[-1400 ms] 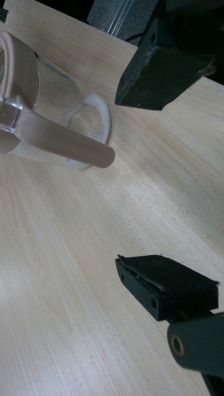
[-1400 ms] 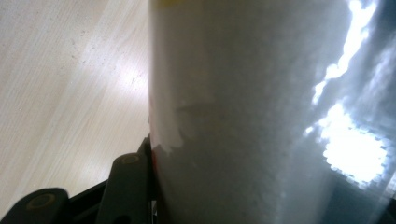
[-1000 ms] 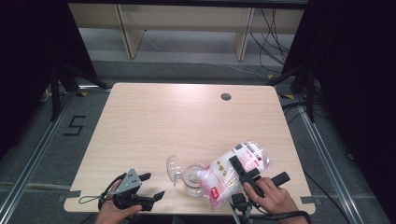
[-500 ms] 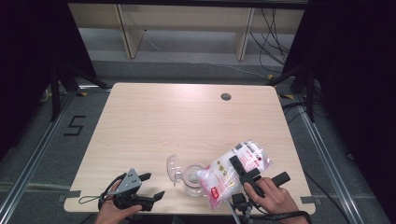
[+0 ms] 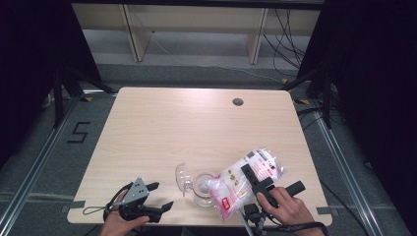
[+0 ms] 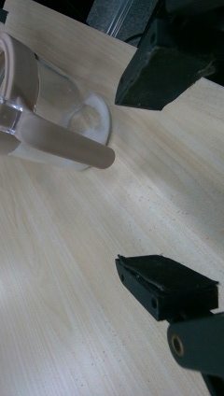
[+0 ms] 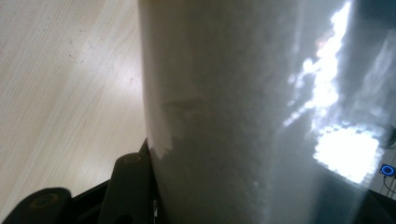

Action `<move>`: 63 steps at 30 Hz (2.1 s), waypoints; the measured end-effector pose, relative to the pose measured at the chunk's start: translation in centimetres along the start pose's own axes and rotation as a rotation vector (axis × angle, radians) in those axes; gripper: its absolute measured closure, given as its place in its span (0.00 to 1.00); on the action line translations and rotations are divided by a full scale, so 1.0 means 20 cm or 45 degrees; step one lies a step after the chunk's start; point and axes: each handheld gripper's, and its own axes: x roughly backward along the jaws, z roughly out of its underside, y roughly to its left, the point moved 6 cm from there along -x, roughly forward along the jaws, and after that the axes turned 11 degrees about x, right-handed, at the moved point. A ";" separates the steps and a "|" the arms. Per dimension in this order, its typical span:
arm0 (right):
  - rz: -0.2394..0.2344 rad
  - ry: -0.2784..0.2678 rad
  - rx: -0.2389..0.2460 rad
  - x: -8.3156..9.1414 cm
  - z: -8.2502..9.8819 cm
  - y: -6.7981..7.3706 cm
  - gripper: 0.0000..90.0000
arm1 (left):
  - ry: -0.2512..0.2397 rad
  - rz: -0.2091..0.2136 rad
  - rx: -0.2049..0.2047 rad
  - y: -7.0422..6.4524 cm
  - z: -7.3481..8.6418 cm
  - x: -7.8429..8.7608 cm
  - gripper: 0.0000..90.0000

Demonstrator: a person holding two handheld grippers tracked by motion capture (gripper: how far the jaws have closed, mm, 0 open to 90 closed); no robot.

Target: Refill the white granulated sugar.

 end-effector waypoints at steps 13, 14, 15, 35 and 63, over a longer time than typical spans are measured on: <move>-0.004 -0.008 -0.002 0.00 0.00 0.00 0.61 | 0.027 -0.015 -0.033 0.01 0.00 0.01 0.20; -0.003 -0.009 -0.002 0.00 0.00 0.00 0.61 | 0.000 0.004 0.000 0.00 0.00 0.00 0.20; -0.003 -0.011 -0.001 0.00 0.00 0.00 0.61 | 0.027 -0.012 -0.041 0.01 0.00 0.01 0.20; -0.009 -0.015 0.006 0.00 -0.01 0.00 0.61 | 0.013 -0.001 -0.038 0.00 0.00 0.00 0.20; 0.002 -0.018 0.022 0.00 -0.01 -0.01 0.62 | 0.014 -0.004 -0.036 0.00 0.00 0.01 0.20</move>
